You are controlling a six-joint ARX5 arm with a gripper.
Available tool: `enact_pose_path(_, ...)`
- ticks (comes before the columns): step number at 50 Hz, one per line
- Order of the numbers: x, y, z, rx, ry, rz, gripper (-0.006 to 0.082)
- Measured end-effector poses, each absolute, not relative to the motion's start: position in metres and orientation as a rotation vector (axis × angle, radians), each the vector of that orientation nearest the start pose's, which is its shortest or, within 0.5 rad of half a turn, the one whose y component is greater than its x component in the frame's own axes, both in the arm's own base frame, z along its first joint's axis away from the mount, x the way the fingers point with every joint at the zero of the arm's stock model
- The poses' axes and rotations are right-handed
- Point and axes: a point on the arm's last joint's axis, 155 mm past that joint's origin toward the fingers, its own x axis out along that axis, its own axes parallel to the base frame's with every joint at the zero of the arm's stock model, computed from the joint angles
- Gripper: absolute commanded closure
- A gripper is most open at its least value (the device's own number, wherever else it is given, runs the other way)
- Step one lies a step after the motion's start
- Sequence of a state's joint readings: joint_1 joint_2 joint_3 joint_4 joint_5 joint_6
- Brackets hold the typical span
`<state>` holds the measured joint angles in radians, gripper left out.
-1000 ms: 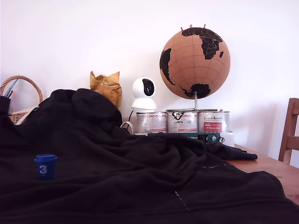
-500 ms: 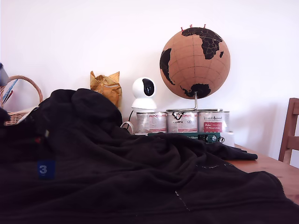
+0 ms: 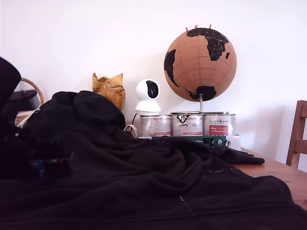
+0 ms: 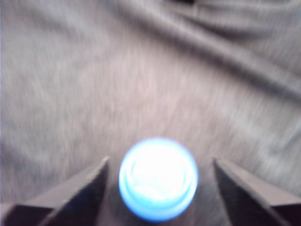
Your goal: Pick the blue coffee capsule and place it inside the red coffee cup
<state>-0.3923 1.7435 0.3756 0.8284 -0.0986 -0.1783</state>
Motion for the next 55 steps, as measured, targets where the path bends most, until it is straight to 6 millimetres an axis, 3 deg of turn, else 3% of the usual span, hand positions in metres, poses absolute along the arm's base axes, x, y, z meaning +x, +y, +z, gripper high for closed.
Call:
enact_pose_path(6, 0.368, -0.126, 0.007, -0.02, 0.544, -0.229, 0.0506)
enact_pose_path(11, 0.37, -0.122, 0.008, -0.014, 0.54, -0.221, 0.0582)
enact_pose_path(19, 0.373, -0.122, 0.011, -0.006, 0.523, -0.226, 0.0587)
enact_pose_path(26, 0.38, -0.127, 0.027, -0.025, 0.466, -0.245, 0.0587)
enact_pose_path(30, 0.383, -0.127, 0.042, -0.034, 0.425, -0.248, 0.0587)
enact_pose_path(37, 0.388, -0.125, 0.09, -0.019, 0.298, -0.255, 0.0587)
enact_pose_path(45, 0.391, -0.108, 0.13, -0.01, 0.216, -0.221, 0.0587)
enact_pose_path(55, 0.388, -0.068, 0.131, 0.008, 0.273, -0.125, 0.0587)
